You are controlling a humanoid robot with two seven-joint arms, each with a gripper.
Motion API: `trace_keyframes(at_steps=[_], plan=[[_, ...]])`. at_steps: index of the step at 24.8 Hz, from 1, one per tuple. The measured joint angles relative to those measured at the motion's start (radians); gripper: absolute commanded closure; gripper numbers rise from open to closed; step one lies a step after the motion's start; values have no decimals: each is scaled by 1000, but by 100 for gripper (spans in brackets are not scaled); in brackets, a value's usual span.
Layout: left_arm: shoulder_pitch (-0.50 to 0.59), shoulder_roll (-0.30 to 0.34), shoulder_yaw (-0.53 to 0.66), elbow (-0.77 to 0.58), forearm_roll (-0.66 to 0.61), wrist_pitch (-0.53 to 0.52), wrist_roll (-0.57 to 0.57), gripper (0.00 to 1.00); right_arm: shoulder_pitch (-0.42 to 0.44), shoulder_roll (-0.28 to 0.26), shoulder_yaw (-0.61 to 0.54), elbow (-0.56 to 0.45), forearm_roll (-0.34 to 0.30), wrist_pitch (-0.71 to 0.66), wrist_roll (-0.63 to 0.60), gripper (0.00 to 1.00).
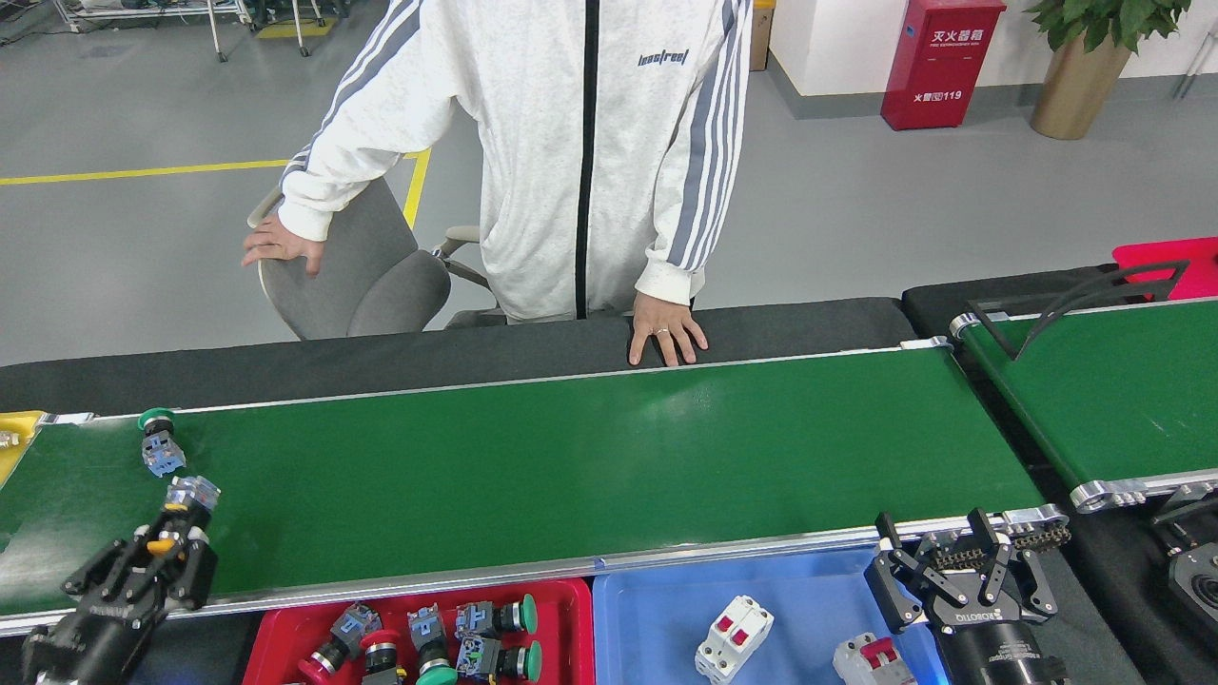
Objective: Pick switch part from conveyor to tray
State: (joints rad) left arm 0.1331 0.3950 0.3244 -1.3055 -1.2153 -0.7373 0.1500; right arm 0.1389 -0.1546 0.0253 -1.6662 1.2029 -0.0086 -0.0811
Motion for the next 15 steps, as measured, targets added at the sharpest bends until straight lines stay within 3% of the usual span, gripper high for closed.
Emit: trace_keyframes(at_steps=[2, 5, 7, 15], plan=[[80, -2, 11, -84, 2, -26, -4, 23, 1, 0, 0, 0, 0, 1, 0, 0], [135, -12, 15, -165, 3, -40, -11, 14, 1, 0, 0, 0, 0, 1, 0, 0], [155, -26, 15, -200, 4, -43, -13, 1, 1, 0, 0, 0, 0, 3, 0, 0], [161, -80, 38, -223, 4, -43, -14, 1, 4, 0, 0, 0, 0, 5, 0, 0]])
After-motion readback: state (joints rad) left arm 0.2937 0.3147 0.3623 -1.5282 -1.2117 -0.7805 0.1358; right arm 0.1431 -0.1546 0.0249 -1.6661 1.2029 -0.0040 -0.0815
